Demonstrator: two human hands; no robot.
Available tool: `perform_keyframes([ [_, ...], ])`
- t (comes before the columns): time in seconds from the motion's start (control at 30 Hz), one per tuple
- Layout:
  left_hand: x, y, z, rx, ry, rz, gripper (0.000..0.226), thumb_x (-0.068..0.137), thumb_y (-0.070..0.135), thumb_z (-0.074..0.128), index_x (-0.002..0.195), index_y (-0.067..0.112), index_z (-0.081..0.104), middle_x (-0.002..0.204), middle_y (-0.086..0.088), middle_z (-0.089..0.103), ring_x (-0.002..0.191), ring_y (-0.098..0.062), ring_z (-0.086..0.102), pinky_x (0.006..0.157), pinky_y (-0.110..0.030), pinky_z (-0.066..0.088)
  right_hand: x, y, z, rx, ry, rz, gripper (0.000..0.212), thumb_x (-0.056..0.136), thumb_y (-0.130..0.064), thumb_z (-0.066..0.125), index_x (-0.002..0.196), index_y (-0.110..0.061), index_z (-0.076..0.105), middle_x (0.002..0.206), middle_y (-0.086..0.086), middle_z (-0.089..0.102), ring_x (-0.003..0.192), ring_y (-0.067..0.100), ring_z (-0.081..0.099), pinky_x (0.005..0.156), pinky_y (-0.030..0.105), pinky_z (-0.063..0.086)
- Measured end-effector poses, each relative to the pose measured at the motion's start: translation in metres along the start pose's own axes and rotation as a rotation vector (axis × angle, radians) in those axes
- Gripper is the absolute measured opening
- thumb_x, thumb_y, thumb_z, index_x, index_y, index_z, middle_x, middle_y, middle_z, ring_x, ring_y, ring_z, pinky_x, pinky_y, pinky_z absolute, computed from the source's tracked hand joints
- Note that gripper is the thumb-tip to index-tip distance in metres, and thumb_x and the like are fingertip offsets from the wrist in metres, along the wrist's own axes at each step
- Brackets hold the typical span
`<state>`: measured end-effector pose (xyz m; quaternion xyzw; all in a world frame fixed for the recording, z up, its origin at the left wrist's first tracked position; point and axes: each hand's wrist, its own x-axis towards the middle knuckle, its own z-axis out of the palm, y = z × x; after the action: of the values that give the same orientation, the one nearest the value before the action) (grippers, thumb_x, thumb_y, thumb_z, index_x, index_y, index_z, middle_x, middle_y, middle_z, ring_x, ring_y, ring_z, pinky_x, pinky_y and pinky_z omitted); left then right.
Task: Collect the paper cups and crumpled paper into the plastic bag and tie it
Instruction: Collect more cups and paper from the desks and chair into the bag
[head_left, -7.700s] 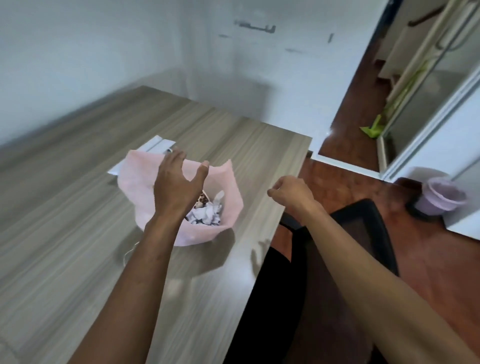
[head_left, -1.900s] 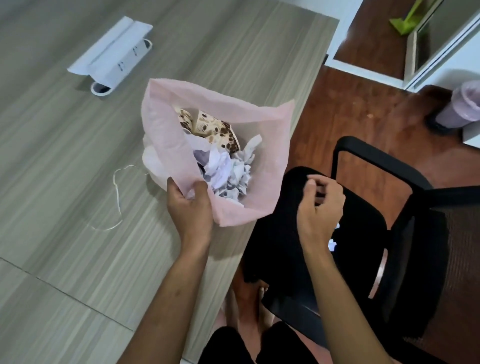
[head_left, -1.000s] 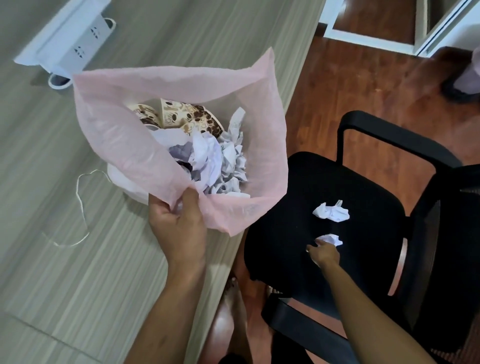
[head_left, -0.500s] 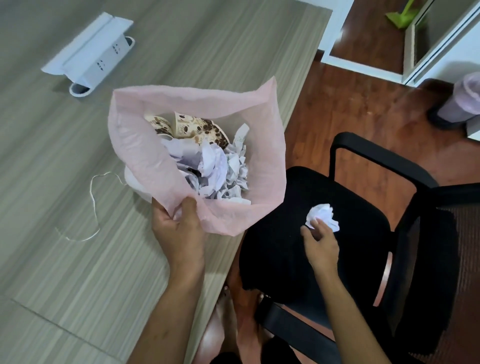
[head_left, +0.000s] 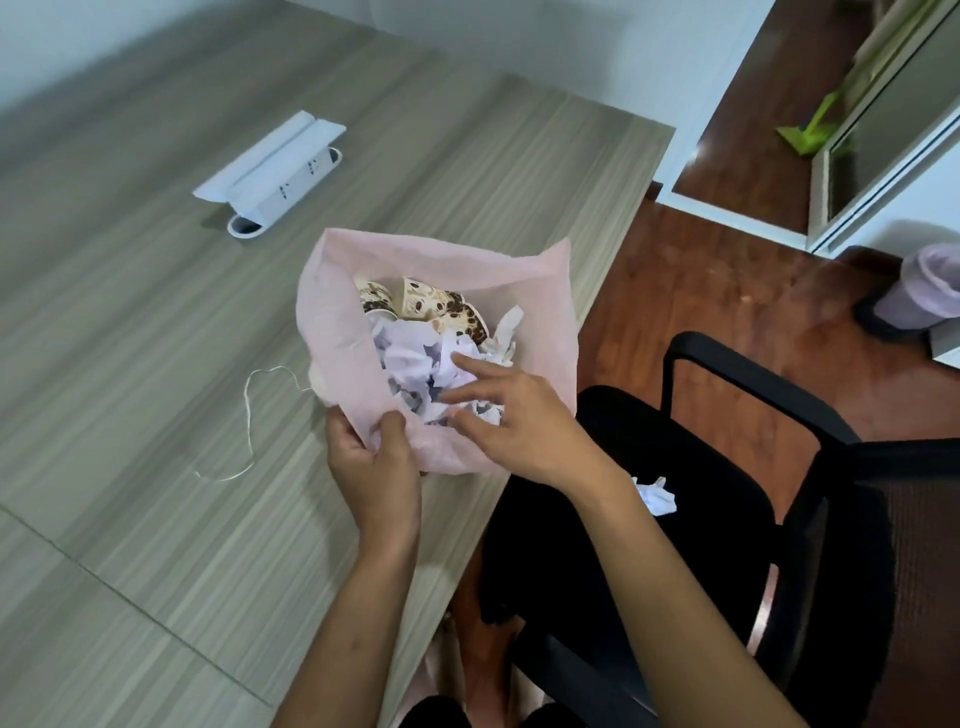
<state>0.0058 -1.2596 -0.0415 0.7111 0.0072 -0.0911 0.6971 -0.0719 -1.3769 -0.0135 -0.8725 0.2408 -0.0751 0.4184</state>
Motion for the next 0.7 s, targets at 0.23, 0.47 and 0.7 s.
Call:
perform_keyframes([
  [0.23,-0.006,-0.006,0.016,-0.013,-0.042,-0.023,0.022,0.084,0.000,0.055,0.095,0.019,0.060,0.091,0.005,0.068,0.077,-0.004,0.064,0.071,-0.017,0.048,-0.034,0.055,-0.019,0.237,0.794,0.212,0.019,0.091,-0.016,0.062,0.102,-0.026,0.074,0.110,-0.013,0.065,0.102,0.004,0.062,0.084,0.020,0.051],
  [0.47,-0.021,-0.025,0.051,-0.017,-0.098,-0.062,0.027,0.086,-0.004,0.053,0.109,0.005,0.062,0.099,0.002,0.070,0.084,-0.001,0.066,0.074,-0.016,0.049,-0.063,0.199,0.035,0.084,0.647,0.718,0.038,0.092,-0.019,0.061,0.130,-0.016,0.060,0.142,0.009,0.047,0.127,0.024,0.049,0.106,0.038,0.043],
  [0.7,-0.018,-0.046,0.078,-0.056,-0.065,-0.100,0.030,0.088,-0.001,0.057,0.113,0.014,0.062,0.107,0.005,0.071,0.097,-0.006,0.068,0.079,-0.017,0.051,-0.066,0.299,0.062,-0.104,0.235,1.101,0.060,0.089,-0.030,0.063,0.145,-0.031,0.041,0.163,0.003,0.010,0.141,0.035,0.028,0.102,0.058,0.042],
])
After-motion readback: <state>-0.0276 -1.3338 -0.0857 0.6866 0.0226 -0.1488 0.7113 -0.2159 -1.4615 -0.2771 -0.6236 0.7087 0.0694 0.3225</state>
